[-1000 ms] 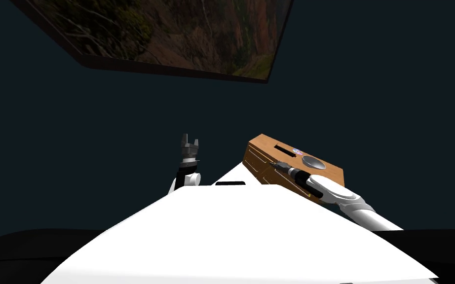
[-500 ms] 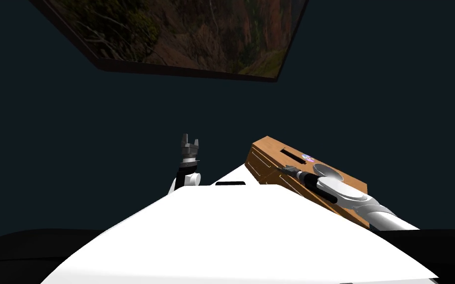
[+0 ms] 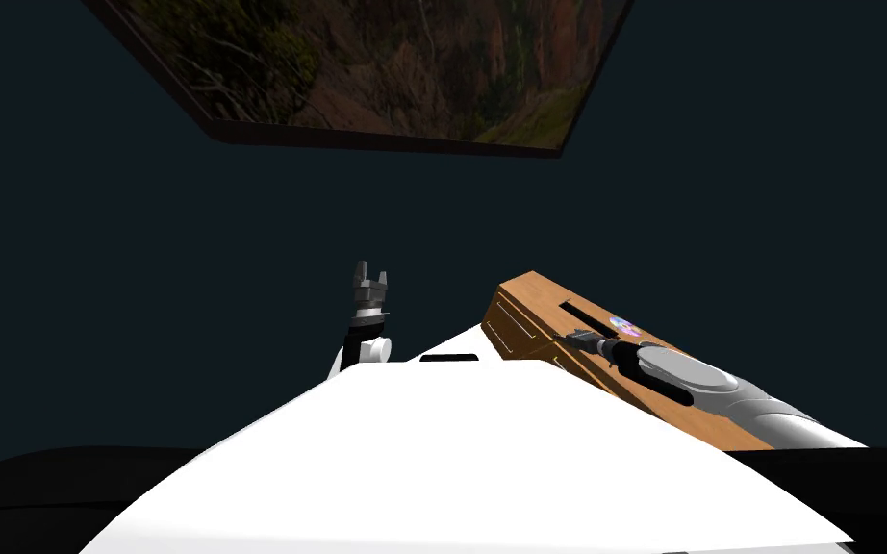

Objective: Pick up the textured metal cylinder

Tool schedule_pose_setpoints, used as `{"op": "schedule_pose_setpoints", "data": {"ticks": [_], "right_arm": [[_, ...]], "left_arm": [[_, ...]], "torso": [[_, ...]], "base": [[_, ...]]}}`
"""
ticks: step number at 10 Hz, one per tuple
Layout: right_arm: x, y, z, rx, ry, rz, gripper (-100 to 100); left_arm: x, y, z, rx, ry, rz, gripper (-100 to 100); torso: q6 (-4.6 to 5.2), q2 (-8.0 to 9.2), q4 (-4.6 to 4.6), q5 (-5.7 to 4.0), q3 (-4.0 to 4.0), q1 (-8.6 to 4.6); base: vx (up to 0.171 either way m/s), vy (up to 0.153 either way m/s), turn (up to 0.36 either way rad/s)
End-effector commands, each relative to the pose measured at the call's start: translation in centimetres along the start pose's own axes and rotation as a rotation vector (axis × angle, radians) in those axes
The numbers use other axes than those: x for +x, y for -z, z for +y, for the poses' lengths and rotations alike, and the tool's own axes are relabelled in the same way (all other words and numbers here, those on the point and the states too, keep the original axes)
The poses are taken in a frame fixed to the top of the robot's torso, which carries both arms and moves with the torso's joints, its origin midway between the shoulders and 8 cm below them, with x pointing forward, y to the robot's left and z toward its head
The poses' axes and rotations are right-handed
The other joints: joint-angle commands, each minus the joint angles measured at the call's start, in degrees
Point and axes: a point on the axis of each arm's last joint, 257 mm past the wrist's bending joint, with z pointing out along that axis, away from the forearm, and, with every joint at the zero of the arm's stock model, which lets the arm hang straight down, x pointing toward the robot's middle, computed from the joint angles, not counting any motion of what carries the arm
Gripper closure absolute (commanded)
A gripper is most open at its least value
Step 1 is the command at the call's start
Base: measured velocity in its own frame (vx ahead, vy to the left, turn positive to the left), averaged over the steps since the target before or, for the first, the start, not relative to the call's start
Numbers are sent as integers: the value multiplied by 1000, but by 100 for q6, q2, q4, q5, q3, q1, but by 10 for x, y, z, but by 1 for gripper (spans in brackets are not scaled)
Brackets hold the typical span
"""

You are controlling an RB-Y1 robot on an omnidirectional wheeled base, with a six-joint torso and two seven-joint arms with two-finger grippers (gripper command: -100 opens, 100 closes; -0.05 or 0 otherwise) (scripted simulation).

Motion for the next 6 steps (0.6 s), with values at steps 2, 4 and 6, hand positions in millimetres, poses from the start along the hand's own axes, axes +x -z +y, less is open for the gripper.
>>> {"op": "schedule_pose_setpoints", "data": {"ticks": [2,4,6], "right_arm": [[33,9,-27,32,38,96,-100],[55,19,-45,56,56,160,-100],[74,29,-60,72,72,219,-100]], "left_arm": [[0,0,0,0,0,0,0],[0,0,0,0,0,0,0],[0,0,0,-1,-1,-1,0]], "torso": [[4,2,0,-2,1,1],[-2,-10,-2,-4,-6,-13],[12,5,1,-2,2,5]], "base": [[48,-71,149],[63,-103,234],[27,-50,84]]}}
